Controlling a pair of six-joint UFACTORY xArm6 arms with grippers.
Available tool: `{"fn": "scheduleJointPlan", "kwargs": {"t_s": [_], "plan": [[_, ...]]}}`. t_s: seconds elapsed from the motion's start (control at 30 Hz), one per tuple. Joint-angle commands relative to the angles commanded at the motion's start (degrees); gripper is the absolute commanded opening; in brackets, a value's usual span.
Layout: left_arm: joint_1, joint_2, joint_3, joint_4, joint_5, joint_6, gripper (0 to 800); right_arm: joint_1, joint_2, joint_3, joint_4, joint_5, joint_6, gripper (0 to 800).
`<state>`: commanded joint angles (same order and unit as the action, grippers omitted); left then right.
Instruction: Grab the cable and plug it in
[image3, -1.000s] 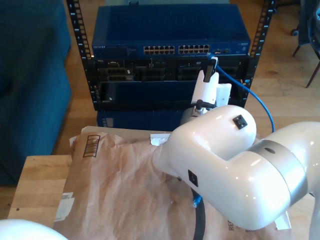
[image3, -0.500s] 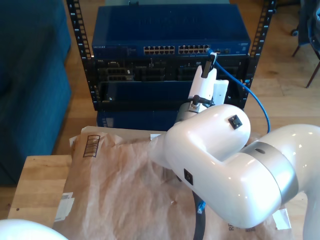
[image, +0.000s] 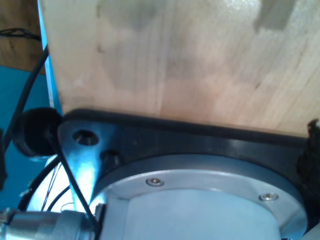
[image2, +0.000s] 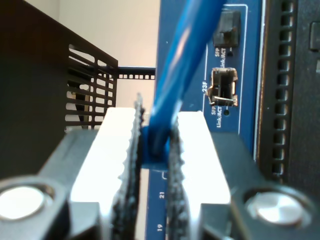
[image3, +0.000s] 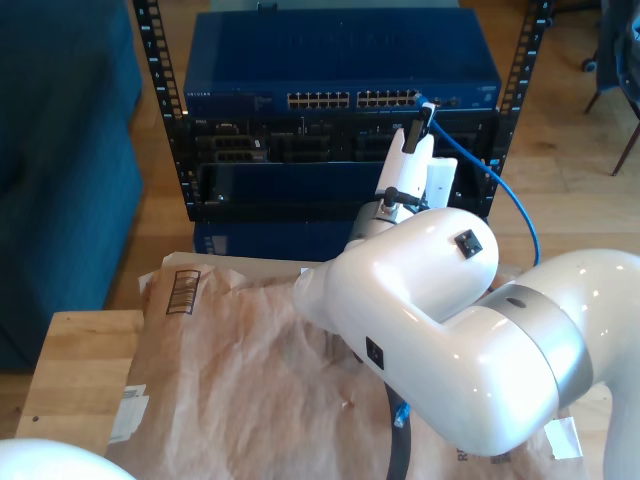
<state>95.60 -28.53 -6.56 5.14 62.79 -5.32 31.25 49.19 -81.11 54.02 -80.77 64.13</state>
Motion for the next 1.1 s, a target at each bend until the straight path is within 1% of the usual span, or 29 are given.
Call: {"fn": "scheduleJointPlan", "kwargs": {"t_s": [0.27,0.7,0.9,1.1], "plan": [[0.0,0.0,0.0,0.0,0.0,0.0,800,0.0,1.1,-1.7,-0.1,0.8,0.0,0],[0.0,0.0,0.0,0.0,0.0,0.0,800,0.0,1.7,-1.8,-0.1,0.8,0.0,0],[0.0,0.0,0.0,0.0,0.0,0.0,800,-0.1,2.1,-3.7,-0.3,0.7,0.1,0],[0.0,0.0,0.0,0.0,0.0,0.0,800,-0.1,2.3,-3.6,-0.2,0.7,0.0,0]]}}
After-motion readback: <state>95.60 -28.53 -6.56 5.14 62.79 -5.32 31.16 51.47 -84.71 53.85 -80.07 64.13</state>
